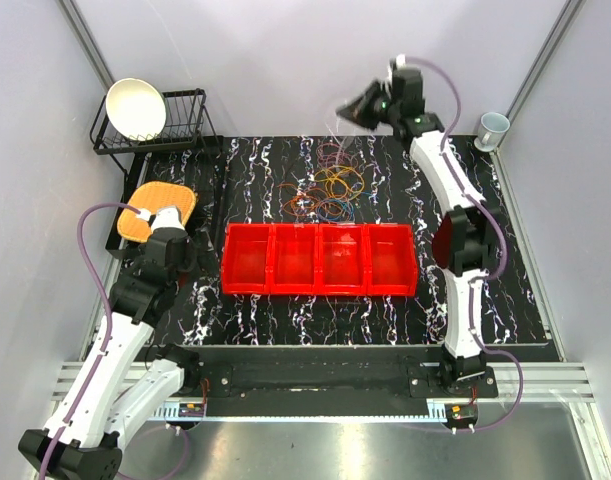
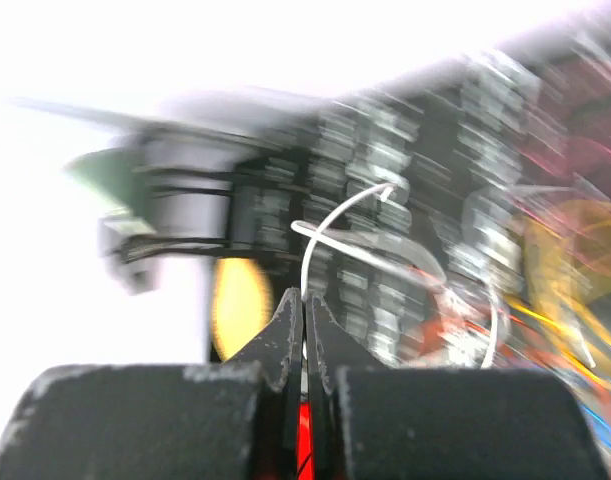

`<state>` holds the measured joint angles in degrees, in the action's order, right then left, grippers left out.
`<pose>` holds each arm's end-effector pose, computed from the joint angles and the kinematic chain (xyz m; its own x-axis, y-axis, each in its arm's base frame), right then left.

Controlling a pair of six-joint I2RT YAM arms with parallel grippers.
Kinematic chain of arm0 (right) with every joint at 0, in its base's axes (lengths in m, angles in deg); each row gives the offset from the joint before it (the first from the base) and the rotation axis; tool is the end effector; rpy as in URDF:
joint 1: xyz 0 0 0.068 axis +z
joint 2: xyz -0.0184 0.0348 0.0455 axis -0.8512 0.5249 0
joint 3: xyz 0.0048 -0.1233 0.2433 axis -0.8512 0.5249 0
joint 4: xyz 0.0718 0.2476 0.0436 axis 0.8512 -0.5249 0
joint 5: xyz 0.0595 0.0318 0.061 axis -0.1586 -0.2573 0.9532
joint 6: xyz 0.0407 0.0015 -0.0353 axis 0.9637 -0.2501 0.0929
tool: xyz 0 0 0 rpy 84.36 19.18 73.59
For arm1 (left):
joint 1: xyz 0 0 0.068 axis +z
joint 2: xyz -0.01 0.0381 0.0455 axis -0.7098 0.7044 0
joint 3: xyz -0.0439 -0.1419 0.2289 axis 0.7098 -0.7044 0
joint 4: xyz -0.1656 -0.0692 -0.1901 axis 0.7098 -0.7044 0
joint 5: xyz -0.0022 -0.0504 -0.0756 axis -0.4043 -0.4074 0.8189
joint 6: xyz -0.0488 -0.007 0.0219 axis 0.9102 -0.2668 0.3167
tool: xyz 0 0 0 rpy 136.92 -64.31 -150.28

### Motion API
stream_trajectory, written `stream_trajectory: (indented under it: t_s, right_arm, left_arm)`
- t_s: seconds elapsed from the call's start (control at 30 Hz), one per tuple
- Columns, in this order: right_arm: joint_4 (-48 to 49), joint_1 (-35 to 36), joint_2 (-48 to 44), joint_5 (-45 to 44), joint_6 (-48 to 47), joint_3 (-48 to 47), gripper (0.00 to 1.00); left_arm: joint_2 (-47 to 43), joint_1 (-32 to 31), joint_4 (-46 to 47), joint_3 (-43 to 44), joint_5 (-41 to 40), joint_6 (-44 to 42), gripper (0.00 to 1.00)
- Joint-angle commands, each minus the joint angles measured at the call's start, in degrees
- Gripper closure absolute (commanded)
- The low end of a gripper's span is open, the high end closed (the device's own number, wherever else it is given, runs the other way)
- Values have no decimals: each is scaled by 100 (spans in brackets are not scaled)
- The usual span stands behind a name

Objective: Untangle the cables

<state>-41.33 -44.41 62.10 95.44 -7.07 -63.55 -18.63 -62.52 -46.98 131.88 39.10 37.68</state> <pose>0.5140 0.1420 0.3273 -0.6726 0.5237 -0.5229 -0.1256 0.6155 0.7780 0.1377 -0.0317 0.3008 -0.6001 -0.2442 -0.7617 -0.2099 0.9670 -0.1447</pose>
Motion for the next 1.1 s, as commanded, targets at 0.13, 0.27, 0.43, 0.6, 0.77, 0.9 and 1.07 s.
stream_trajectory:
  t_s: [0.13, 0.27, 0.43, 0.6, 0.77, 0.9, 1.07]
  right_arm:
    - [1019, 470, -1516, 646, -548, -89, 100]
    - [1123, 479, -1666, 857, -390, 263, 100]
    - [1326, 549, -2052, 1085, -284, 861, 100]
    - [1327, 619, -2500, 1349, -380, 1483, 100]
    - [1213, 637, -3116, 1393, -460, 2222, 100]
    - [897, 628, -3511, 1332, -670, 2522, 100]
    - [562, 637, -3916, 1253, -812, 2785, 100]
  left_arm:
    - [-78, -19, 200, 52, 61, -33, 1]
    - [-201, -19, 358, 44, 457, -174, 1]
    - [-79, -28, 727, 219, 1123, -157, 1]
    - [404, -256, 1482, 675, 1706, -200, 6]
    - [1037, -686, 2167, 1501, 1890, -429, 9]
    - [1660, -871, 2713, 2011, 1996, -482, 9]
    - [2276, -977, 3380, 2653, 2250, -543, 9]
